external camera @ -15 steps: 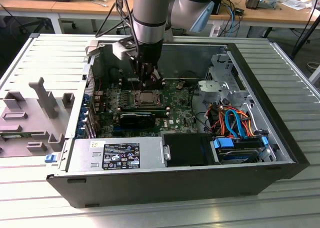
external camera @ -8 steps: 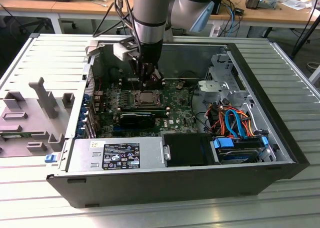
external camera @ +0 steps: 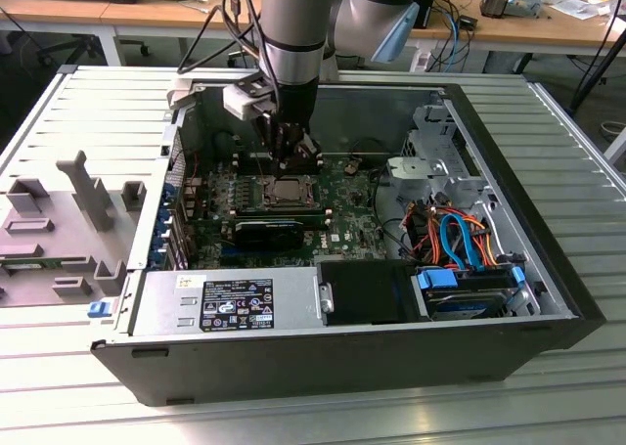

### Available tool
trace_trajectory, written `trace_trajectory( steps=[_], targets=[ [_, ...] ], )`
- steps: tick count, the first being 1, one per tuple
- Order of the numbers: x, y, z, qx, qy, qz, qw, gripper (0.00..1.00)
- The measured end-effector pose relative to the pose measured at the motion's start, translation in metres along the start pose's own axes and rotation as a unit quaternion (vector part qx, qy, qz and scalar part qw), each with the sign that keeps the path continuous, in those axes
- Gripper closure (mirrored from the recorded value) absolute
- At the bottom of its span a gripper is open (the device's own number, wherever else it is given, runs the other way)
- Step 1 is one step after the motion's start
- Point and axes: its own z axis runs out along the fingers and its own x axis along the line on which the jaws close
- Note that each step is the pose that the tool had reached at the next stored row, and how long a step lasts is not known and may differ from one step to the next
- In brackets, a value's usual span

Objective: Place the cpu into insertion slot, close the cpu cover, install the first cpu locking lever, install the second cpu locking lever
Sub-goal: 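Install the first cpu locking lever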

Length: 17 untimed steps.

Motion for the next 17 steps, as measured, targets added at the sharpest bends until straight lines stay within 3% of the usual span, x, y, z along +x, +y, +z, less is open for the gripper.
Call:
trace_trajectory(
  steps=[17],
  targets=[
    [0.0, 0.0, 0.0, -0.0022, 0.0011, -0.033, 0.9995, 0.89]
  ],
)
